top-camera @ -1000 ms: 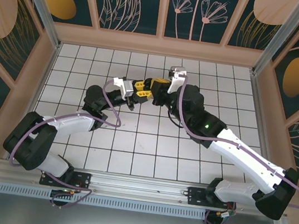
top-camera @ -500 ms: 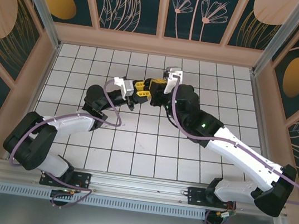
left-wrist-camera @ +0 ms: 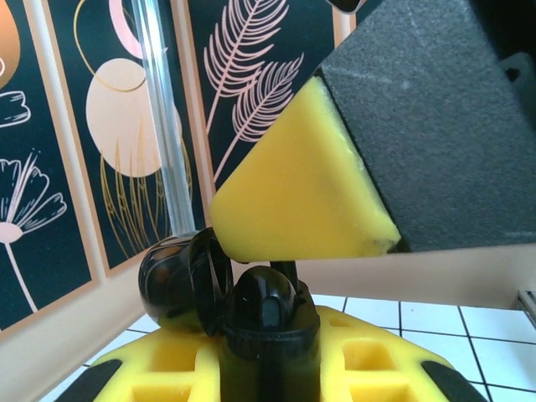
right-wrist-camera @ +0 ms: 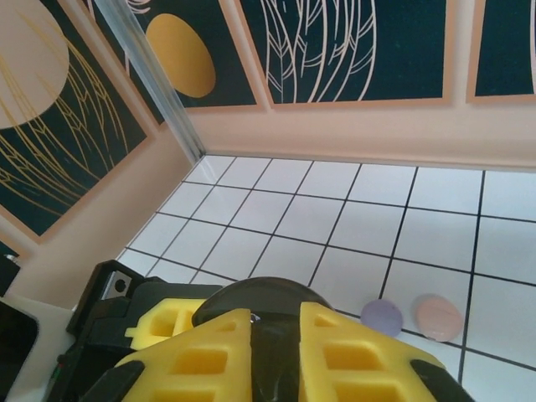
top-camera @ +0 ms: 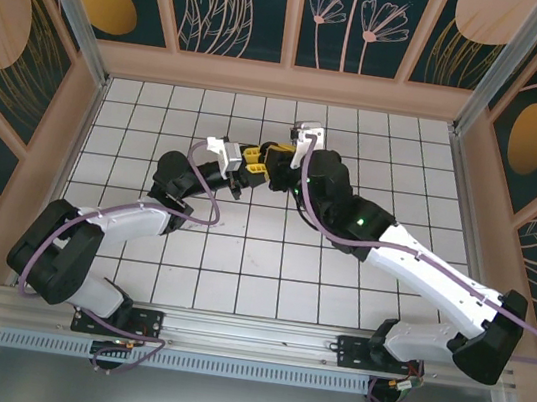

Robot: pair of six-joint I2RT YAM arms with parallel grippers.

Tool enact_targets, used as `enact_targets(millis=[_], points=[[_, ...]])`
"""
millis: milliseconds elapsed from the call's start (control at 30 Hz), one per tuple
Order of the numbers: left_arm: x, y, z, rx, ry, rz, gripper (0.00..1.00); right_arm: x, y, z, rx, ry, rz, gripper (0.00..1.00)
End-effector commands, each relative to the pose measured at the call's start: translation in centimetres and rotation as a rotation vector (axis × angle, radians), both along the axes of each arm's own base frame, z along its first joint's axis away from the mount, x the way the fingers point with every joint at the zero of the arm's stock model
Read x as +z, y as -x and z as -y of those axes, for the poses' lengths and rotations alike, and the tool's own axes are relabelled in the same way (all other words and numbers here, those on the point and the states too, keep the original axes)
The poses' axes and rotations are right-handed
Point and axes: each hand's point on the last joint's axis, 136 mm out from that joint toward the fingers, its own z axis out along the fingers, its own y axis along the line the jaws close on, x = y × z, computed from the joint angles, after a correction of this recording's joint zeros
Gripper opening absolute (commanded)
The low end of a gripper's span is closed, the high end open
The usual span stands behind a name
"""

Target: Insert the wireless bluetooth earbuds into the charging case

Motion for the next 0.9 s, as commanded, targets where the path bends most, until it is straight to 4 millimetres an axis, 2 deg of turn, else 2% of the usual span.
enact_targets(millis=[0, 167, 467, 600, 667, 867], points=[[4.0, 2.2, 0.1, -0.057, 0.096, 0.131, 0.00, -3.8, 0.6, -0.6, 0.012, 0.041, -0.142, 0.22], [3.7, 2.1, 0.1, -0.065, 0.104, 0.114, 0.00, -2.2, -0.3, 0.1, -0.026, -0.041, -0.153, 0.35], [3.3, 2.1, 0.1, -0.066, 0.103, 0.103, 0.00, 3.5, 0.1, -0.1, 0.039, -0.180, -0.084, 0.66], [3.0, 2.1, 0.1, -0.067, 0.102, 0.097, 0.00, 6.6, 1.1, 0.6, 0.077, -0.257, -0.042, 0.71], [2.9, 2.1, 0.1, -0.068, 0.105, 0.093, 0.00, 7.4, 1.4, 0.9, 0.090, -0.273, -0.039, 0.72], [2.7, 2.0, 0.1, -0.071, 0.107, 0.085, 0.00, 7.5, 1.1, 1.6, 0.083, -0.259, -0.058, 0.72]])
